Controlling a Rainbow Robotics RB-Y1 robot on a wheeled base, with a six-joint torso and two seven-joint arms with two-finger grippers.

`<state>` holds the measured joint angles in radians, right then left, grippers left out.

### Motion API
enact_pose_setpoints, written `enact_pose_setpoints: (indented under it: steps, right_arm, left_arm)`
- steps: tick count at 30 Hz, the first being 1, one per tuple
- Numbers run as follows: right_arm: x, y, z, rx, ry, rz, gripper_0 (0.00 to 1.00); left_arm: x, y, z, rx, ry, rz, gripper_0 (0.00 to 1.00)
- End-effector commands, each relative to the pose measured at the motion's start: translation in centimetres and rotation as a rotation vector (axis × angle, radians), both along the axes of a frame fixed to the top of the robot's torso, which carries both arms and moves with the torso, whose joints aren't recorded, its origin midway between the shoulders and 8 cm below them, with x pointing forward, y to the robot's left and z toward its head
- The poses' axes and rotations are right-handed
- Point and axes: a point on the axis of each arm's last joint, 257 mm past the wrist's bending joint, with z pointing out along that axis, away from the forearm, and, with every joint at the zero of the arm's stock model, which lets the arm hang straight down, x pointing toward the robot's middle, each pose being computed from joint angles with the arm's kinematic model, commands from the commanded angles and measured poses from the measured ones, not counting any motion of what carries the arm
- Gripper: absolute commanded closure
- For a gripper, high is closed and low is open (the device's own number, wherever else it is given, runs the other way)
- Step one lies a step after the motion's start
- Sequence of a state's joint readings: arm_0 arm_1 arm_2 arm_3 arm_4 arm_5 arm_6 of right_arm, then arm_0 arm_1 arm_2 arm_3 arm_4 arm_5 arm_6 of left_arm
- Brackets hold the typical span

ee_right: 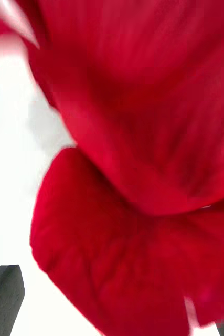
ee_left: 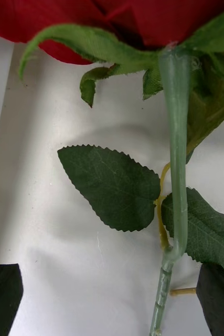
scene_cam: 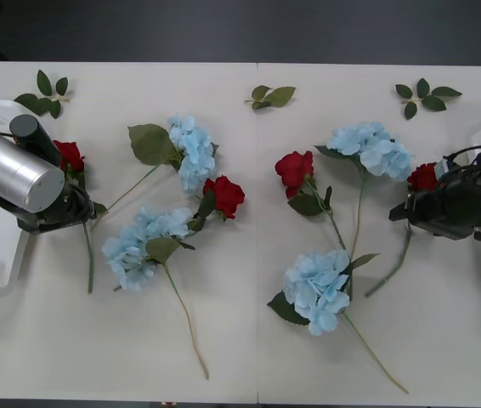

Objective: Put the red flowers into the right box and the blue flowers into the left box

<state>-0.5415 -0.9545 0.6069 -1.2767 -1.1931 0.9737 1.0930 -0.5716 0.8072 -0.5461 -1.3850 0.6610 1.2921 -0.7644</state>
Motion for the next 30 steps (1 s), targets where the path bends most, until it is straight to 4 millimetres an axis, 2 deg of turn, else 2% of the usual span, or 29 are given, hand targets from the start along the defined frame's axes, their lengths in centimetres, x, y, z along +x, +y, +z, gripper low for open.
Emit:
enact_pose_setpoints:
  steps: [1, 2, 6, 9, 12, 13, 23, 24, 25, 30]
  right_arm:
    - [1.6, 0.2, 1.5, -0.006, -0.042, -0.006, 0.00]
    - [1.5, 0.2, 1.3, -0.009, -0.040, -0.005, 0.00]
    - [1.4, 0.1, 1.1, -0.017, -0.039, -0.002, 0.00]
    - [1.5, 0.1, 1.0, -0.022, -0.041, 0.001, 0.00]
    - [1.4, 0.0, 0.9, -0.028, -0.038, 0.003, 0.12]
    - [1.4, 0.0, 0.9, -0.028, -0.038, 0.003, 0.16]
    - [1.6, 0.1, 0.6, -0.036, -0.054, 0.012, 0.49]
    - [1.6, 0.1, 0.6, -0.036, -0.056, 0.011, 0.53]
    - [1.7, 0.1, 0.6, -0.040, -0.057, 0.013, 0.61]
    - [1.8, 0.0, 0.7, -0.045, -0.062, 0.017, 0.80]
  left_arm:
    - [1.6, -1.5, 1.4, -0.012, -0.034, -0.020, 0.32]
    - [1.7, -1.6, 1.5, -0.011, -0.036, -0.022, 0.42]
    - [1.8, -1.8, 1.1, -0.015, -0.038, -0.021, 0.70]
    - [2.1, -1.9, 0.5, -0.028, -0.047, -0.019, 0.75]
    - [2.4, -2.0, 0.5, -0.031, -0.056, -0.021, 0.95]
    - [2.4, -2.0, 0.4, -0.030, -0.054, -0.022, 0.98]
    - [3.1, -2.5, 1.4, -0.023, -0.075, -0.043, 1.00]
    - [3.3, -2.4, 1.7, -0.017, -0.081, -0.047, 1.00]
    - [3.5, -2.4, 2.1, -0.009, -0.092, -0.057, 1.00]
    - [4.6, -2.3, 5.3, 0.054, -0.161, -0.121, 1.00]
